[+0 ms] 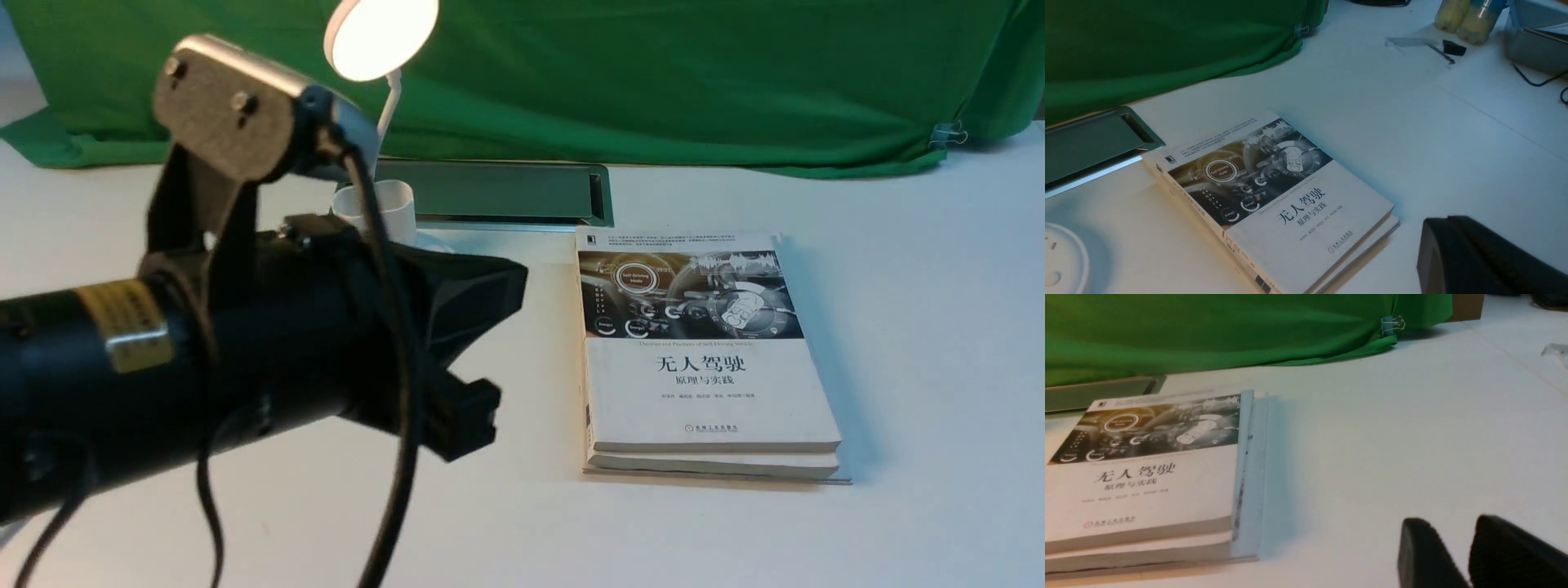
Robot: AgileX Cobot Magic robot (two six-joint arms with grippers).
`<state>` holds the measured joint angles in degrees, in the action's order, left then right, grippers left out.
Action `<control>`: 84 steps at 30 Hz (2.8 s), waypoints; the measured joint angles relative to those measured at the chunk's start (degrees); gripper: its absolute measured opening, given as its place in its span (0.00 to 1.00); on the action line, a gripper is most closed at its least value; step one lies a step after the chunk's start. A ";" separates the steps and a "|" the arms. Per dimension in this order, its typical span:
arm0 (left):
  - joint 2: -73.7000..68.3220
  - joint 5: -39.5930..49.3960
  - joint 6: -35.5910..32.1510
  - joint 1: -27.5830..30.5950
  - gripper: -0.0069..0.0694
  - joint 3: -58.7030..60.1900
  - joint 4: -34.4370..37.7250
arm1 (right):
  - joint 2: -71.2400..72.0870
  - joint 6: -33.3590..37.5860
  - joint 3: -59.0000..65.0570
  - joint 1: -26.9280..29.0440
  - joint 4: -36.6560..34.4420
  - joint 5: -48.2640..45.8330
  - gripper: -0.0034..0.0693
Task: Turn on the desk lamp on the white desktop with your hand.
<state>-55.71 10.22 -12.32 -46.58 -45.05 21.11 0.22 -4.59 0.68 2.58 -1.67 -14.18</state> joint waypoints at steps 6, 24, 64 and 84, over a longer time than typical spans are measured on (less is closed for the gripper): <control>3.74 0.76 -0.27 0.00 0.09 0.80 -1.03 | 0.00 0.00 0.00 0.00 0.00 0.00 0.37; 36.86 -9.07 11.48 23.59 0.09 26.61 -20.29 | 0.00 0.00 0.00 0.00 0.00 -0.02 0.37; 55.85 3.20 12.32 38.88 0.09 45.34 -18.63 | 0.00 0.00 -0.01 0.00 0.00 0.04 0.37; 55.85 3.26 12.32 38.88 0.09 45.34 -18.63 | 0.00 0.00 -0.01 0.00 0.00 -0.01 0.38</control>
<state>0.14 13.48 0.00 -7.69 0.29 2.49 0.22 -4.59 0.67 2.58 -1.67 -14.19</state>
